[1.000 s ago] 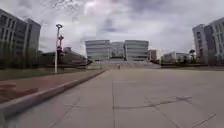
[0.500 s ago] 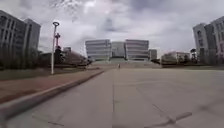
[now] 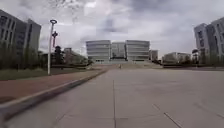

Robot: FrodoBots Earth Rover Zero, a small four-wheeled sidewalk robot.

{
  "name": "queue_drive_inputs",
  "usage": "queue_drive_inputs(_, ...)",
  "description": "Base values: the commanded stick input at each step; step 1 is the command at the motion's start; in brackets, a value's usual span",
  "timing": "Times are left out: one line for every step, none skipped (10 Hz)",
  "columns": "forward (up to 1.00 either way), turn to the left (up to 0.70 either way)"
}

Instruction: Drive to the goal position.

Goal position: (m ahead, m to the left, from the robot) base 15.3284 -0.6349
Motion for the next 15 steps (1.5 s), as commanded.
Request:
queue_drive_inputs(1.00, 0.00)
queue_drive_inputs(1.00, 0.00)
queue_drive_inputs(1.00, 0.00)
queue_drive_inputs(1.00, 0.00)
queue_drive_inputs(1.00, 0.00)
queue_drive_inputs(1.00, 0.00)
queue_drive_inputs(1.00, 0.00)
queue_drive_inputs(1.00, 0.00)
queue_drive_inputs(1.00, 0.00)
queue_drive_inputs(1.00, -0.08)
queue_drive_inputs(1.00, -0.25)
queue_drive_inputs(1.00, -0.40)
queue_drive_inputs(1.00, -0.40)
queue_drive_inputs(1.00, -0.09)
queue_drive_inputs(1.00, -0.01)
